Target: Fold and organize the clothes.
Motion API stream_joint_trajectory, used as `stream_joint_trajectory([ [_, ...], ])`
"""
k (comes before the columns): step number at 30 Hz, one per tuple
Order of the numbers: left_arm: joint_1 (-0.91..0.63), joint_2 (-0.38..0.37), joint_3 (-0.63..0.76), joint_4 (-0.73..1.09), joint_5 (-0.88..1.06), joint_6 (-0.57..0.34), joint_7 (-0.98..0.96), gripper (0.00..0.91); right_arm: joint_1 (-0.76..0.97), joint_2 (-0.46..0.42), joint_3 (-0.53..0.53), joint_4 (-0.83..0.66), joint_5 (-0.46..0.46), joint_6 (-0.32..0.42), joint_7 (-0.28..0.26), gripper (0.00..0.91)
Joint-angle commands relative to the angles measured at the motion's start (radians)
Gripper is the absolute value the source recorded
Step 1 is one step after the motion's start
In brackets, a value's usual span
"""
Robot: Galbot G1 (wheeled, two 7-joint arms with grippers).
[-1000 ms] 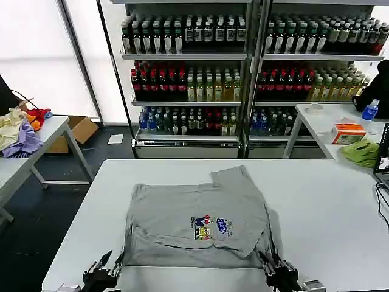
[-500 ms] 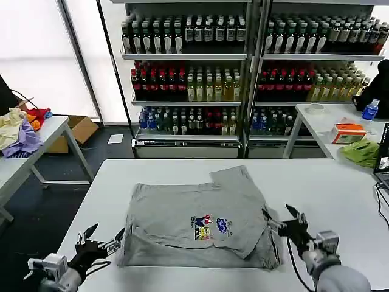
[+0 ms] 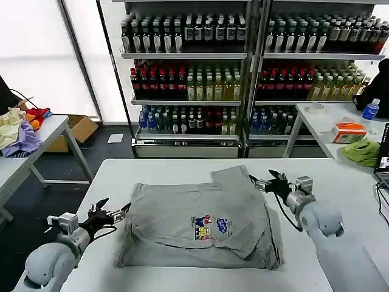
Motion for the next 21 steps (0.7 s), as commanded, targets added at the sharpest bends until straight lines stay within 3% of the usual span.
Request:
stream_joint_trajectory([
  [1,-0.317,0.031,0.213,0.29,-0.045,-0.005,0.007,0.907,0.308,0.134,-0.132,-0.38,-0.102,-0.06,-0.035,0.907],
  [21,-0.435,-0.047,0.333,0.426,-0.032,-0.003,-0.005,0.887,0.275,0.192,-0.14,-0.456,-0.124,-0.06,0.038,0.907],
])
